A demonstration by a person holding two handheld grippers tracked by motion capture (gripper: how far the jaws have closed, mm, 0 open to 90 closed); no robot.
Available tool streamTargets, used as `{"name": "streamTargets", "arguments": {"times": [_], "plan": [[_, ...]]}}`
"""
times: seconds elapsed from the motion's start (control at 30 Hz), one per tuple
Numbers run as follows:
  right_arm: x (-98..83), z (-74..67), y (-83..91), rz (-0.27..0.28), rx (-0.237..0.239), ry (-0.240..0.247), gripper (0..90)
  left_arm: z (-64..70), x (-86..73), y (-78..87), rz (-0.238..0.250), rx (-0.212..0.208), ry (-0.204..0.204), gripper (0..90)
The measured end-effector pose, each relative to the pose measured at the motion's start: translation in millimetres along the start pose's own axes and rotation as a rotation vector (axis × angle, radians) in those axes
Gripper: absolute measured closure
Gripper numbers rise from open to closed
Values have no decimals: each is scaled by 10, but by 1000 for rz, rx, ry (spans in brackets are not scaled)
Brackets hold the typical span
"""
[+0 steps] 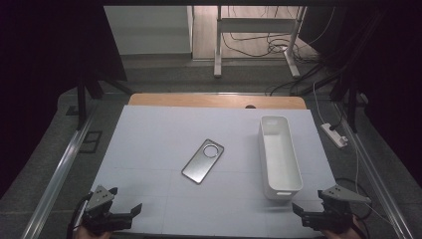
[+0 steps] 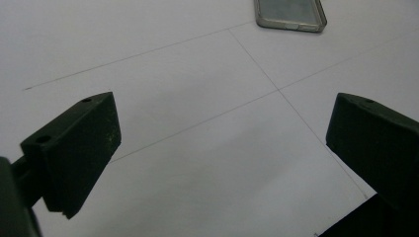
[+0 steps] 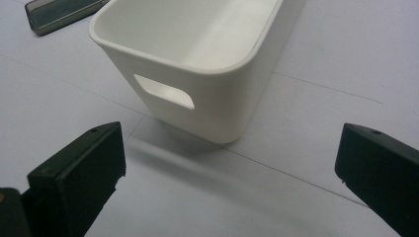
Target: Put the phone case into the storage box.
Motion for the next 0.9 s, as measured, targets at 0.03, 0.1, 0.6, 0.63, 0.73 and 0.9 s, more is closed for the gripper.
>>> {"name": "streamTargets", "arguments": {"times": [0.03, 0.1, 0.6, 0.63, 0.73, 0.9], "plan": [[-1, -1, -1, -1, 1, 2, 0, -7, 1, -4, -4, -2, 8, 0], [-1, -3, -2, 0, 1, 0, 0, -15, 3, -7, -7, -9, 15, 0], [0, 5, 1, 7, 3, -11, 0, -7, 117, -126, -41, -40, -1, 0], [0, 7, 2, 8, 3, -12, 0, -12, 126, -132, -42, -42, -1, 0], [1, 11, 3, 12, 3, -14, 0, -26, 160, -155, -51, -49, -5, 0], [2, 11, 4, 14, 6, -15, 0, -41, 212, -195, -62, -58, -14, 1]]}}
Point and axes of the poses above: each handheld gripper's, and its own axes: y roughly backward along the jaws, x roughly out of its top, z roughly to its right, the point moved 4 cm from there along -y, roughly forward along the jaws, and after that the axes turned 9 degrees about -x, right-handed, at the moved point
